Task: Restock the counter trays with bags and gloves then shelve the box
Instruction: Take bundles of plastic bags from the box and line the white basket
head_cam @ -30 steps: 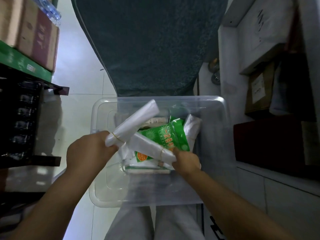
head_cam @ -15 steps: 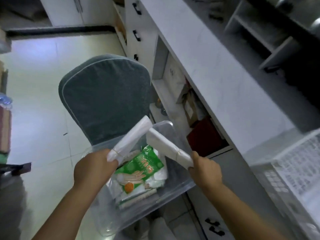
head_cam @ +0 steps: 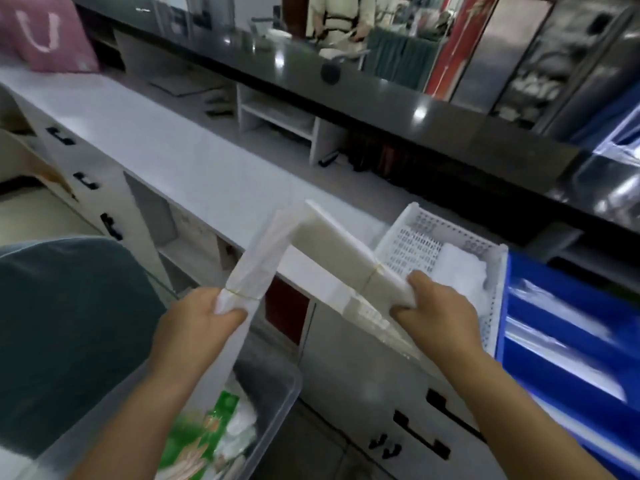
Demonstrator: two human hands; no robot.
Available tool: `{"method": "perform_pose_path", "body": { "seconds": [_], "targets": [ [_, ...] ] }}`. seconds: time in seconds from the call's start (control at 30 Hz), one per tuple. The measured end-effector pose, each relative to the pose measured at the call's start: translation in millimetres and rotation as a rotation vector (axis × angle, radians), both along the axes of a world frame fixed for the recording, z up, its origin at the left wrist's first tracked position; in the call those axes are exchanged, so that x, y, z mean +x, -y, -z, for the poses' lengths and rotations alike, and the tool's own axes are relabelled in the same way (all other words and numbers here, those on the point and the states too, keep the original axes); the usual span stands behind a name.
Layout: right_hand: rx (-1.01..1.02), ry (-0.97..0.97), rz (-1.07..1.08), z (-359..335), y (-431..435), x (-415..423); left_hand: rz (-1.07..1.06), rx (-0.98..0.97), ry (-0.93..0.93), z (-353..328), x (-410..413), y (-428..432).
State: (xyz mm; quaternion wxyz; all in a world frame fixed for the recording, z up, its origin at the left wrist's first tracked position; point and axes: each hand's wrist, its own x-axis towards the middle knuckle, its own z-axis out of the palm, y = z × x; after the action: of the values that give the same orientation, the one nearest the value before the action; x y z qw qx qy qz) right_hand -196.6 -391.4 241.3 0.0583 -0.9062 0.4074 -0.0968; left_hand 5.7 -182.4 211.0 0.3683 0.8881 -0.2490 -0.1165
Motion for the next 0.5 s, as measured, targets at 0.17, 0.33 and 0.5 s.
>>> {"method": "perform_pose_path", "body": {
  "seconds": [0.17,0.33,0.5],
  "targets": [
    [-0.053,0.083,0.187,-19,70,-59,0.18,0.02,0.046,-25,-26,99],
    [-0.07,0.044,0.299,-18,147,-117,0.336,0.049,0.158,-32,-60,211],
    [-0.081,-0.031,0.341,-5,207,-155,0.371,0.163,0.195,-13,-88,304]
  ]
}}
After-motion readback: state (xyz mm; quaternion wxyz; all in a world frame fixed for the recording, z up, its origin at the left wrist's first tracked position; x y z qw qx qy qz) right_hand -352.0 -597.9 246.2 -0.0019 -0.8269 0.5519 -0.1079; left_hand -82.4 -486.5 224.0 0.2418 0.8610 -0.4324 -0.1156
